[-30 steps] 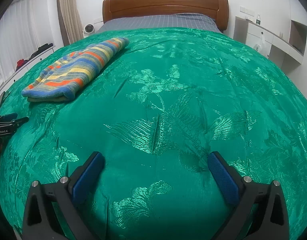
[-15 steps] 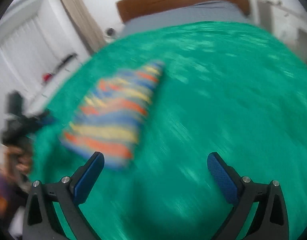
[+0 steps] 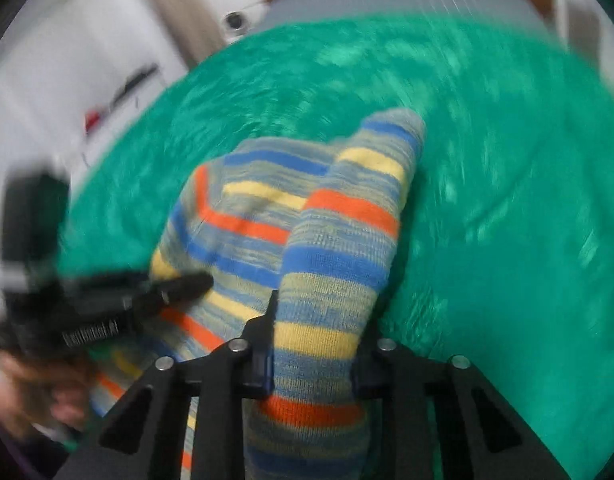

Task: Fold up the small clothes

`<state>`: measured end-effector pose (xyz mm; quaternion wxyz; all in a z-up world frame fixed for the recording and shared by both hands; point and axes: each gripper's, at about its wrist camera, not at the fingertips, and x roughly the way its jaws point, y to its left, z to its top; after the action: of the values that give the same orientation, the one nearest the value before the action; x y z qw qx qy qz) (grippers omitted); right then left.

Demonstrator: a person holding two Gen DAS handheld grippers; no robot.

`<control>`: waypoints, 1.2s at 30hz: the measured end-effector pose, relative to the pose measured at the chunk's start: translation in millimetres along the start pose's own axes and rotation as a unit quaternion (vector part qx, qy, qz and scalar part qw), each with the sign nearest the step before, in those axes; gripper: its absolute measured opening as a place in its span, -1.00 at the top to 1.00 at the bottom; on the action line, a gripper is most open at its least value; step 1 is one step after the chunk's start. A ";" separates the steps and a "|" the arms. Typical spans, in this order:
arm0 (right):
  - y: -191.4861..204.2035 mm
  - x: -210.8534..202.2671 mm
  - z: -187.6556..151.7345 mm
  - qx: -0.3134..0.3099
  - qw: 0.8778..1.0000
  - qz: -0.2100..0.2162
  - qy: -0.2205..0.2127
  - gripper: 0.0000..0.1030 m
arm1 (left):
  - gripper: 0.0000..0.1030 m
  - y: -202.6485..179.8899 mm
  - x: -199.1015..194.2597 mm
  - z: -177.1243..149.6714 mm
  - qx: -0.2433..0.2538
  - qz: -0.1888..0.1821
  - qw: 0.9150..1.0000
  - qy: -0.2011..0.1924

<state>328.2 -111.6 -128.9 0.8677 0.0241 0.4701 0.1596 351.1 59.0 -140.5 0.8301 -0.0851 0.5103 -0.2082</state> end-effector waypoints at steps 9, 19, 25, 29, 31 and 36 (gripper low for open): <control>-6.6 -80.7 22.3 0.013 0.995 0.018 -0.100 0.53 | 0.45 -44.9 -49.4 35.5 0.035 -0.026 0.997 -0.062; -77.4 -104.4 -54.0 0.070 0.988 -0.134 -0.039 -0.94 | -0.98 -63.9 -71.7 -53.6 0.102 0.192 0.967 -0.136; -30.2 -170.0 -92.5 0.064 0.981 -0.161 -0.090 -0.99 | -0.99 -107.1 -123.1 -90.5 0.124 0.296 0.929 -0.185; -1.8 -200.2 -98.8 0.065 0.976 -0.179 -0.109 -0.99 | -0.99 -114.2 -150.9 -109.4 0.076 0.251 0.948 -0.177; 8.0 -205.5 -109.0 0.058 0.974 -0.195 -0.099 -0.99 | -0.99 -117.5 -156.3 -114.4 0.064 0.224 0.960 -0.155; 30.6 -219.6 -125.9 0.050 0.976 -0.196 -0.086 -0.99 | -0.99 -129.6 -165.8 -125.1 0.056 0.216 0.965 -0.141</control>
<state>105.3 -162.0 -15.8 0.9169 -0.0111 0.3971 -0.0399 142.0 23.2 -18.2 0.9223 0.0457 0.3819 -0.0381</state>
